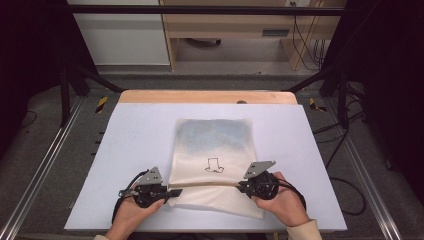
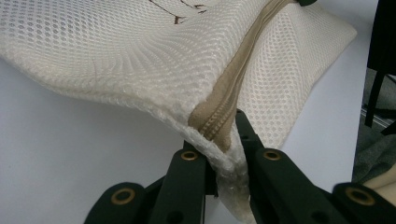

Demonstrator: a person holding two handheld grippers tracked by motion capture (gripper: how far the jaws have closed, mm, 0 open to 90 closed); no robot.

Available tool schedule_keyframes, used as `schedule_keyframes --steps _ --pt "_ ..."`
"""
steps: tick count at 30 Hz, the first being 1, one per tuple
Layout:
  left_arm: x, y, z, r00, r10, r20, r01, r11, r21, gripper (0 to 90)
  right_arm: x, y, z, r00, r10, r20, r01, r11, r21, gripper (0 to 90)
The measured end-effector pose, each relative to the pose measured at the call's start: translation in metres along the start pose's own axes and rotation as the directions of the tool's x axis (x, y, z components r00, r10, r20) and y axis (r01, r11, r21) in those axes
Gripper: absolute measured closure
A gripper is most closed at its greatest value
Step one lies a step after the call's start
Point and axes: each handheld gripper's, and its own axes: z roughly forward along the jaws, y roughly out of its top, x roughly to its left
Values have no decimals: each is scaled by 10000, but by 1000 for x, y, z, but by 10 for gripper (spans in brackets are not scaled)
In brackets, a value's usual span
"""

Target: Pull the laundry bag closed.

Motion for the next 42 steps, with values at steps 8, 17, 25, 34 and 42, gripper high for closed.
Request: schedule_keyframes --steps 8,17,25,34,42 --pt "0 0 0 10000 -27 23 27 10000 13 849 -2 -6 -3 9999 84 89 -85 9999 83 819" --pt "0 0 -1 10000 10 -22 -10 10000 -5 849 -2 -10 -7 9998 175 116 -175 9998 57 820" --pt "0 1 -1 10000 44 -41 -44 10000 8 849 -4 -15 -11 9995 275 181 -276 9996 62 819" --pt "1 0 -1 10000 54 -84 -54 10000 11 848 -6 -24 -15 9987 407 292 -409 9992 37 819" --pt "1 0 -1 10000 43 -80 -43 10000 10 848 -6 -29 -18 9983 512 287 -512 9987 -13 819"
